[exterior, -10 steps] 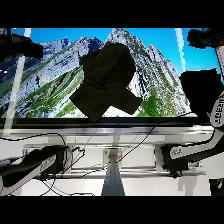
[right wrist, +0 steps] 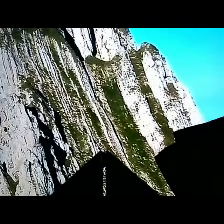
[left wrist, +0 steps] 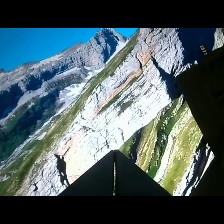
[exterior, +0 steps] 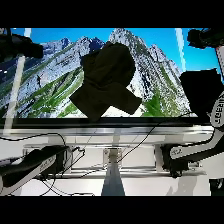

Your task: Fold the clothes and pants, and hang the long-sleeved shirts on hangers.

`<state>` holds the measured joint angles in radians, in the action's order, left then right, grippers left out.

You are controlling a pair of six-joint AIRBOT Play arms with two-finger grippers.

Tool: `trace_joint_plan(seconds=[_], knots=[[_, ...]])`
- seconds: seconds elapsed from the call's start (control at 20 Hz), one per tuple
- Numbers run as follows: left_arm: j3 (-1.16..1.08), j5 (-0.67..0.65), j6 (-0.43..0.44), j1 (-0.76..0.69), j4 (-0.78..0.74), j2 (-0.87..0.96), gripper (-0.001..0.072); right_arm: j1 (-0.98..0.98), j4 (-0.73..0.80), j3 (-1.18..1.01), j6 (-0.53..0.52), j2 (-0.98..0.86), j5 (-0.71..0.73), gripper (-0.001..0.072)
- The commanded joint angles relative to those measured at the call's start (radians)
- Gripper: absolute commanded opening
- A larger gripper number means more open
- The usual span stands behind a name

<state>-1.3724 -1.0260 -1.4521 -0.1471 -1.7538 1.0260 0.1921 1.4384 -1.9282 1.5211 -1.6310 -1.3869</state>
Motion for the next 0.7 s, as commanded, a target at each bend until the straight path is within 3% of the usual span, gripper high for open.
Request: trace_joint_plan(seconds=[0.0,0.4,0.45,0.55,0.65], knots=[[0.000,0.000,0.000,0.000,0.000,0.001,0.0016,0.000,0.000,-0.001,0.000,0.001,0.000,0.0030],[0.001,0.011,0.000,0.000,0.000,0.001,0.0016,-0.002,-0.098,-0.001,0.035,0.000,0.001,0.0030],[0.001,0.011,0.000,0.002,-0.002,0.001,0.0016,-0.009,-0.167,-0.001,0.009,-0.002,-0.003,0.0030],[0.001,0.011,0.000,0.001,-0.003,0.001,0.0016,-0.059,-0.346,-0.001,-0.171,-0.001,-0.079,0.0030],[0.001,0.010,0.000,0.001,-0.003,0.001,0.0016,-0.159,-0.456,-0.001,-0.267,-0.001,-0.191,0.0030]])
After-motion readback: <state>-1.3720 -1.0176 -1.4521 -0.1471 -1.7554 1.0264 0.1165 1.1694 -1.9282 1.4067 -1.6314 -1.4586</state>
